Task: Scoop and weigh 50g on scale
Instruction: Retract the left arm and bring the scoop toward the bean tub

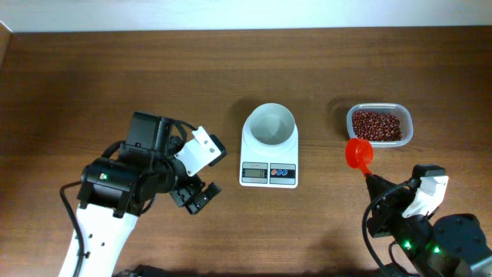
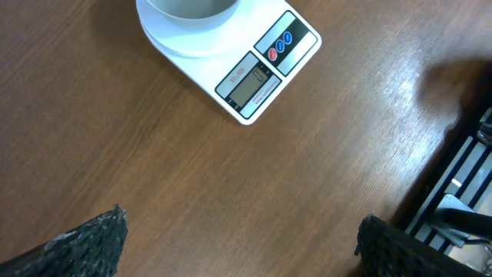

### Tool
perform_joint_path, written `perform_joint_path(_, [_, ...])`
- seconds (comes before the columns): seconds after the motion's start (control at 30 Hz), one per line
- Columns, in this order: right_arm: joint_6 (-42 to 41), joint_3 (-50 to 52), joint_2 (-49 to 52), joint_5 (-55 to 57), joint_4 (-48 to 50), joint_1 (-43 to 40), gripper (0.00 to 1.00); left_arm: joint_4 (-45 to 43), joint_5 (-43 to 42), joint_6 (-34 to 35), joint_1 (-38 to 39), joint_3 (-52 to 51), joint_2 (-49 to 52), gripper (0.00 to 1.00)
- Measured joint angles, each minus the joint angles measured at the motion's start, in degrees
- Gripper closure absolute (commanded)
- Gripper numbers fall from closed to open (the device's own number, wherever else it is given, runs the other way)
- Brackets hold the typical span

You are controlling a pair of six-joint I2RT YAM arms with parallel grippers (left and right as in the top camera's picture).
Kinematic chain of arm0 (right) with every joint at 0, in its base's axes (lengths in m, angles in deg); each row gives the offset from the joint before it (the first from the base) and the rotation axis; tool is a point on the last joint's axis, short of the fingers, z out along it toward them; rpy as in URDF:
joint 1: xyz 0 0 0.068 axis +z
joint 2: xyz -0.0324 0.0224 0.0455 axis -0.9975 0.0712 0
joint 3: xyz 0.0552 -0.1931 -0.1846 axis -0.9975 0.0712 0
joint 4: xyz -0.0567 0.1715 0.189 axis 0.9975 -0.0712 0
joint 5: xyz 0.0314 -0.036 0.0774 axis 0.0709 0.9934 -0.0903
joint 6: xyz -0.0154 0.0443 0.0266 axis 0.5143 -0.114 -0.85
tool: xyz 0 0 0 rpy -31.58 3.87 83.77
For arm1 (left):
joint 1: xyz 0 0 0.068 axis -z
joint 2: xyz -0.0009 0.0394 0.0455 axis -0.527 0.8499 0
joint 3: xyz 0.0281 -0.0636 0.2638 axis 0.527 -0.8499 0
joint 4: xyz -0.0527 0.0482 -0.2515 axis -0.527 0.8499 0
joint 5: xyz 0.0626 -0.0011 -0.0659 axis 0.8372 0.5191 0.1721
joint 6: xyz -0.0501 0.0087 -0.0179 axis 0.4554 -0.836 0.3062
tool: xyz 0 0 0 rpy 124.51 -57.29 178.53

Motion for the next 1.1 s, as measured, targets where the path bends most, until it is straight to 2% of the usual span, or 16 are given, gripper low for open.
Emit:
perform_joint_path(0.77, [-1.3,0.0,0.0,0.0,0.0,0.0,0.96,0.2,-0.5,0.0,0.0,0.0,0.0,0.01])
perform_joint_path(0.87, [-1.1,0.0,0.1,3.4,0.0,0.0,0.96,0.2,-0.5,0.0,0.0,0.0,0.0,0.01])
perform_joint_path(0.97, [1.6,-0.1,2.6,5.9,0.4,0.0,0.96,0.2,-0.5,0.0,0.0,0.0,0.0,0.01])
perform_joint_path(1.1, [6.4,-5.7,16.8,8.5,-0.8,0.0,0.96,0.3,-0.5,0.0,0.0,0.0,0.0,0.01])
